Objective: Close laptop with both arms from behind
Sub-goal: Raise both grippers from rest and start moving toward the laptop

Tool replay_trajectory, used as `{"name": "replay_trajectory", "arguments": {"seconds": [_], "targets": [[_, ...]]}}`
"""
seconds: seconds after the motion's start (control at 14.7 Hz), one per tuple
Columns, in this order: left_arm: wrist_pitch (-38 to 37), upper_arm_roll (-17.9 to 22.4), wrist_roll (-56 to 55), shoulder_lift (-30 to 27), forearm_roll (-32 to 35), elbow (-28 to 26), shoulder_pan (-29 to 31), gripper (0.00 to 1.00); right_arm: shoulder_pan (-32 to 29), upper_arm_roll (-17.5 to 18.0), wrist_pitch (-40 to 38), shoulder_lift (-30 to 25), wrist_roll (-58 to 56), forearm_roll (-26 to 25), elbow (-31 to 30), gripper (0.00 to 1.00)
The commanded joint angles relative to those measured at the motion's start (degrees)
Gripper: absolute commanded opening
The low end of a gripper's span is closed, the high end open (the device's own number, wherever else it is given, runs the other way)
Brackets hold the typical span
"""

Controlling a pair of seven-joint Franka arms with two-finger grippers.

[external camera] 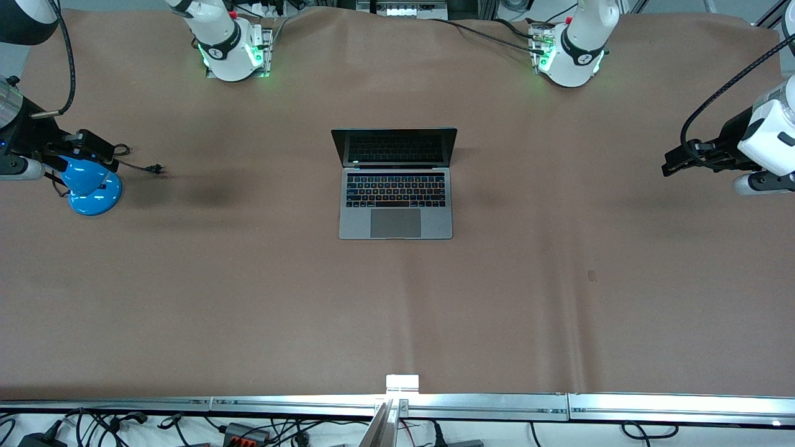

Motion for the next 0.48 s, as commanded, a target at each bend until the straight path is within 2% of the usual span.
{"name": "replay_trajectory", "arguments": {"seconds": [0.0, 0.41], "targets": [[-1.4, 0.2, -1.6, -1.5, 1.3, -0.8, -1.0, 1.0, -0.2, -0.6, -1.0, -1.7, 0.4, 0.1, -0.3, 1.0], [-1.8, -1.3, -3.6, -1.7, 1.8, -0.8, -0.9, 1.0, 0.0, -1.1, -1.7, -1.1, -0.5, -0.1, 0.5, 1.0]]}}
